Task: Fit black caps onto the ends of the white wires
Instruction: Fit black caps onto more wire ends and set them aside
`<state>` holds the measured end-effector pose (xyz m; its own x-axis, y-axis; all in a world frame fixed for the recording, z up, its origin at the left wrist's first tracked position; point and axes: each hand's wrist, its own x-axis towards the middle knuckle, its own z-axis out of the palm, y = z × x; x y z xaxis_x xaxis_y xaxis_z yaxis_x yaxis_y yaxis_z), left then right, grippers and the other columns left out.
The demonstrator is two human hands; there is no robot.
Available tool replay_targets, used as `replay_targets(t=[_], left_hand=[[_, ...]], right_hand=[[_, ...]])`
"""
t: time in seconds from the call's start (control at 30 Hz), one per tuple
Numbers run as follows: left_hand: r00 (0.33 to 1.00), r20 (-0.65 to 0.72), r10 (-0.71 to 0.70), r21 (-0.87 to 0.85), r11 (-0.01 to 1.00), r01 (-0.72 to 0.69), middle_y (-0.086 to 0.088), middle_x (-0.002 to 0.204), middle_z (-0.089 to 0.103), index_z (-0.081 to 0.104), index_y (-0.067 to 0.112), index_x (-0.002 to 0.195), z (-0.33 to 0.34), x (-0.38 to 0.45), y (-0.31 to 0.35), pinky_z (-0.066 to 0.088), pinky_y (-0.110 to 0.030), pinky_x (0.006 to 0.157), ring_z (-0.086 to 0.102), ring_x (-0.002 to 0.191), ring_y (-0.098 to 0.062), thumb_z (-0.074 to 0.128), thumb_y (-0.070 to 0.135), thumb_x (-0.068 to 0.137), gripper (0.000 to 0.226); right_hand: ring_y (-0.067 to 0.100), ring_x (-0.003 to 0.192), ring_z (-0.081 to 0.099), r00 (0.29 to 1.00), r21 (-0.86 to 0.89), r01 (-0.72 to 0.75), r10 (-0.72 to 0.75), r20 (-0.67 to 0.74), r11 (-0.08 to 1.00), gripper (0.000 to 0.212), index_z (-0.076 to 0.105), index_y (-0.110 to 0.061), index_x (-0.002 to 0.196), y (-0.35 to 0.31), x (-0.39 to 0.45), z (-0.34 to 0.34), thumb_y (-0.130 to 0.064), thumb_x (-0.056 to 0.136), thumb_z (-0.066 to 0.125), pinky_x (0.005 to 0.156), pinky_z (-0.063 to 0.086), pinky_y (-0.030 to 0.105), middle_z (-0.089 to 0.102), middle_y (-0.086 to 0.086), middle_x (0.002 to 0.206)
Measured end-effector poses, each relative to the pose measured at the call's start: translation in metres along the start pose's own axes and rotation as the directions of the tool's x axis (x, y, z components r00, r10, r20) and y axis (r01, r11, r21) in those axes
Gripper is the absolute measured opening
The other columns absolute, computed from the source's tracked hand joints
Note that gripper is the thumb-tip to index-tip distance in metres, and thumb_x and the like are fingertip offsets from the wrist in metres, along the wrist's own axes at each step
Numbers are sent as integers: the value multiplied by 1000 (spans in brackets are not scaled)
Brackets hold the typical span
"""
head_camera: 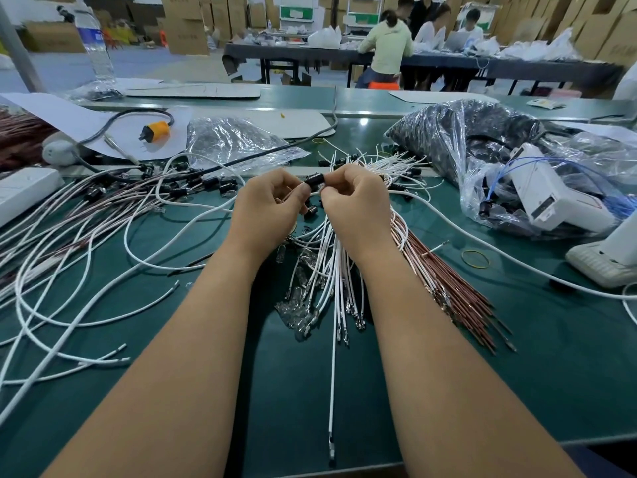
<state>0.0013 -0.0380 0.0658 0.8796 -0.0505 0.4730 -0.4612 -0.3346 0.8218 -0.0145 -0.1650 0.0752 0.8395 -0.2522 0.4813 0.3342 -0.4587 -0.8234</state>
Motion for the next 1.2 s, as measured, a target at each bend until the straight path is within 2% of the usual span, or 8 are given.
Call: replay_targets(t=[0.17, 0.33, 0.43, 0.63, 0.8, 1.0, 1.1, 1.2], left_hand=[[1000, 17, -5, -6, 1000, 5, 4, 58, 55, 65, 12, 82, -1, 3, 1, 36, -13, 49, 43, 47, 0, 64, 13, 90, 8], [987, 127, -94, -111, 988, 108, -14, 70, 56, 69, 6, 93, -5, 7, 1, 38, -27, 64, 47, 65, -17, 63, 1, 89, 9], [992, 91, -91, -127, 987, 102, -11, 69, 57, 70, 14, 90, -8, 8, 0, 40, -19, 61, 49, 59, -10, 62, 2, 89, 14], [965, -223, -141, -12, 990, 142, 6, 64, 54, 67, 10, 89, -10, 15, -15, 37, -22, 55, 45, 56, -7, 59, 14, 92, 10], [953, -237, -191, -1, 980, 197, 8, 63, 53, 67, 9, 87, -11, 19, -24, 34, -23, 56, 43, 55, -5, 58, 17, 91, 13], [955, -204, -215, -12, 976, 217, 8, 60, 54, 62, 17, 71, -11, 18, -19, 37, -25, 59, 45, 56, -8, 59, 16, 89, 18], [961, -172, -215, -14, 976, 216, 6, 64, 58, 66, 16, 78, -10, 17, -18, 42, -23, 65, 52, 64, -11, 59, 16, 88, 13], [971, -134, -197, -28, 980, 195, 11, 59, 57, 64, 20, 73, -9, 14, -16, 36, -10, 50, 48, 53, 0, 60, 17, 88, 16]], right_hand=[[12, 66, 62, 1000, 31, 23, -23, -19, 999, 8, 66, -13, 76, 0, 0, 3, -14, 83, 70, 67, 53, 30, 64, -6, 67], [6, 63, 59, 1000, 36, 0, 0, -17, 999, 14, 60, -18, 80, 1, 2, 2, -15, 83, 73, 57, 45, 15, 62, -9, 68], [6, 64, 57, 1000, -87, -5, 5, 4, 996, 14, 60, -20, 82, -3, 1, 1, -25, 84, 72, 57, 43, 21, 59, -10, 68], [13, 56, 50, 879, -309, 240, -71, 472, 920, 31, 62, -14, 64, -22, -9, 2, -38, 80, 73, 56, 43, 30, 58, -4, 58], [16, 75, 57, 746, -387, 350, -3, 666, 853, 20, 66, -17, 77, -28, -14, 9, -35, 74, 76, 65, 48, 31, 61, -3, 76], [13, 66, 54, 752, -304, 333, -57, 657, 892, 6, 69, -11, 78, -25, -14, 12, -14, 73, 67, 61, 46, 29, 57, -6, 66], [9, 64, 55, 857, -231, 199, -55, 512, 952, 10, 69, -13, 83, -21, -11, 12, -12, 77, 61, 60, 45, 26, 60, -6, 68], [7, 62, 54, 947, -185, 105, -42, 318, 977, 11, 70, -13, 86, -13, -5, 10, -11, 85, 59, 61, 43, 24, 59, -9, 66]])
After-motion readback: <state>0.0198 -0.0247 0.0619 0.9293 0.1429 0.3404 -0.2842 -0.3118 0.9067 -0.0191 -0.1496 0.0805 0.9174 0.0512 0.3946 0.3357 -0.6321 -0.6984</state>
